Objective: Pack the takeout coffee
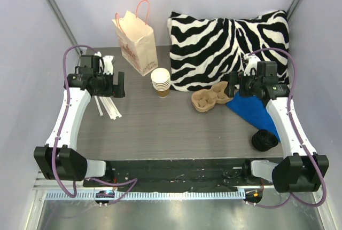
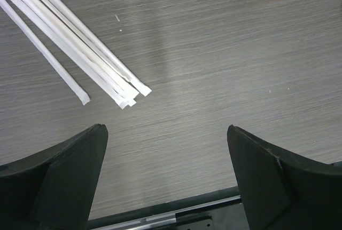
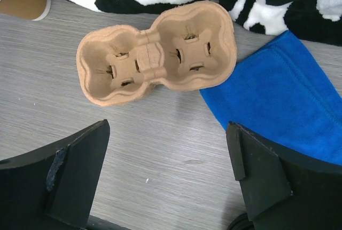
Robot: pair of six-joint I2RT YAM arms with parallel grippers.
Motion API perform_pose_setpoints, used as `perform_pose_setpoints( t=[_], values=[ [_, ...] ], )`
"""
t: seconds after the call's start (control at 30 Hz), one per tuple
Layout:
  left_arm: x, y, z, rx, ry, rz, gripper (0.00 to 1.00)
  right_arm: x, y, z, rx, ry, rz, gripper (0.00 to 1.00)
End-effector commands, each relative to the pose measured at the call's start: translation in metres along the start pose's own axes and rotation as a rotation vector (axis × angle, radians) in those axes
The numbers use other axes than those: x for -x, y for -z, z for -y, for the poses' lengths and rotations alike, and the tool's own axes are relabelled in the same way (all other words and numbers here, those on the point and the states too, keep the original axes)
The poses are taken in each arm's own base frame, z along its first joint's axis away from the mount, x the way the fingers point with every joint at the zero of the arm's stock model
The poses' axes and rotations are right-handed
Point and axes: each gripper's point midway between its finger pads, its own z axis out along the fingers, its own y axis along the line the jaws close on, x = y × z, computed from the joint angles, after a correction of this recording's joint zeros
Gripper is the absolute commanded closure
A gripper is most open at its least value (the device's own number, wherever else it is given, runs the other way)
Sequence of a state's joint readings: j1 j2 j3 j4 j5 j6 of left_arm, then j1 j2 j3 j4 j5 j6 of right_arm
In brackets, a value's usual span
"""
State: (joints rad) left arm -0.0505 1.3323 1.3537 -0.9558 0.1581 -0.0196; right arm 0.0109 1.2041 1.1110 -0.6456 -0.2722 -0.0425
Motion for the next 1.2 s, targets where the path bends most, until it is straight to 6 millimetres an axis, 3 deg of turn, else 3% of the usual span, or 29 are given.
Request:
perform_pose_setpoints(
  t=[0.0,0.17,0.33,0.53,0.57,0.6,0.63,0.77,0.83,1.0,1.17],
  values=[
    [0.013,0.015,0.001,0.006,-0.021,0.062,0.00,0.017,0.013,-0.005,0.009,0.034,0.063,0.00],
    [0.028,0.018,0.011,-0.009,-0.086,0.037,0.00,0.014,0.010,-0.005,0.016,0.029,0.049,0.00],
    [0.055,0.019,0.037,-0.041,-0.168,0.087,0.00,0.012,0.006,-0.005,0.019,0.026,0.037,0.00],
    [0.097,-0.004,0.077,-0.034,-0.248,0.095,0.00,0.011,0.002,-0.005,0.020,0.025,0.027,0.00],
    [0.103,-0.007,0.082,-0.039,-0.248,0.099,0.02,0.011,0.002,-0.005,0.020,0.026,0.027,0.00],
    [0.103,-0.024,0.089,-0.050,-0.253,0.069,0.04,0.010,0.002,-0.004,0.021,0.025,0.021,0.00],
    [0.116,-0.022,0.095,-0.056,-0.257,0.098,0.08,0.010,0.002,-0.004,0.019,0.027,0.021,0.00],
    [0.127,-0.048,0.117,-0.075,-0.252,0.072,0.19,0.008,0.000,-0.003,0.015,0.027,0.012,0.00],
    [0.128,-0.066,0.119,-0.073,-0.233,0.049,0.25,0.008,-0.001,-0.003,0.018,0.026,0.009,0.00],
    [0.134,-0.084,0.125,-0.081,-0.210,0.037,0.42,0.004,-0.006,-0.003,0.025,0.021,-0.005,0.00],
    [0.131,-0.095,0.126,-0.088,-0.198,0.017,0.45,0.002,-0.009,-0.003,0.029,0.015,-0.011,0.00]
  ],
)
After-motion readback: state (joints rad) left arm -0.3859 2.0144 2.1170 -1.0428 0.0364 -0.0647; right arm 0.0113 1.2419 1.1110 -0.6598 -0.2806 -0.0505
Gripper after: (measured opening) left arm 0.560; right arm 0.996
